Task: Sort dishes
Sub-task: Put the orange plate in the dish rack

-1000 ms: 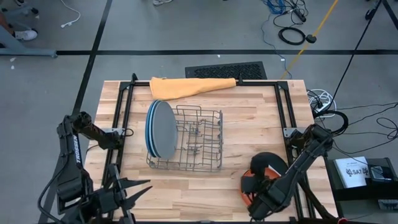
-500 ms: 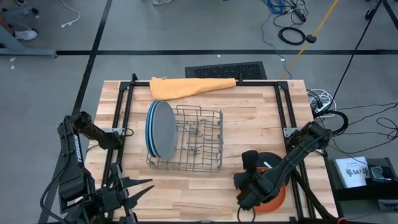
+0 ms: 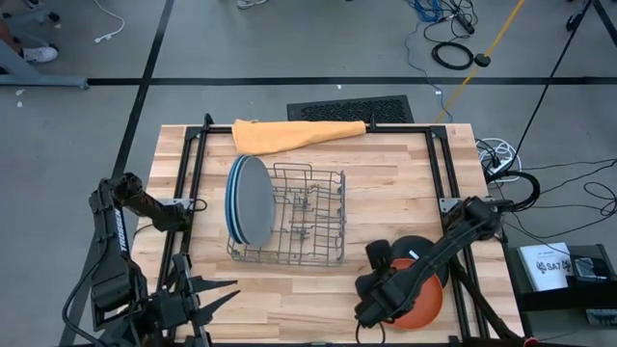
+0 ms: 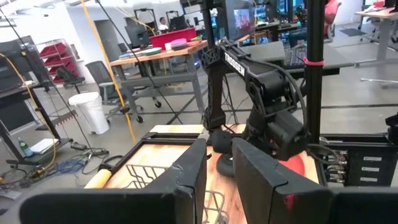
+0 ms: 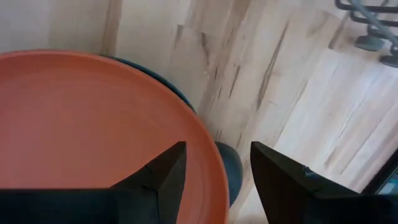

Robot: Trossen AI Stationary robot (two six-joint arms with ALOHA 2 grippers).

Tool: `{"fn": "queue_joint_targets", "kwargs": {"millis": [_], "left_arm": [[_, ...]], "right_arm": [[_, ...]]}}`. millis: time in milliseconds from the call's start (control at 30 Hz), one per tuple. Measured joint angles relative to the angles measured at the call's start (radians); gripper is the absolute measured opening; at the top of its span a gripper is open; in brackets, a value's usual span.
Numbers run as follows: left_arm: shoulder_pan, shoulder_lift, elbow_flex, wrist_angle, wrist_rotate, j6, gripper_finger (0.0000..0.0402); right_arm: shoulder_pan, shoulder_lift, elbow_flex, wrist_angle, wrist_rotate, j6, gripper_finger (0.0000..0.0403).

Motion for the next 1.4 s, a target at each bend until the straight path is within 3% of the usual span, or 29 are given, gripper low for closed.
{"fn": "queue_joint_targets", "kwargs": {"millis": [600,800,1100,1400], "left_arm": [[0.000,0.000,0.000,-0.001,0.002,-0.001,0.0080],[0.000,0.000,0.000,-0.001,0.002,-0.001,0.0080],[0.000,0.000,0.000,-0.001,0.002,0.000,0.0080],[0.000,0.000,0.000,-0.001,0.001,0.000,0.0080]], "right_arm": [[-0.056,0.085,0.000,0.048,-0.100,-0.166,0.0164],[-0.061,0.102,0.000,0.048,-0.128,-0.216,0.0119],[-0.060,0.104,0.000,0.025,-0.155,-0.233,0.0014],[-0.059,0.101,0.001,-0.029,-0.155,-0.222,0.0004]]}}
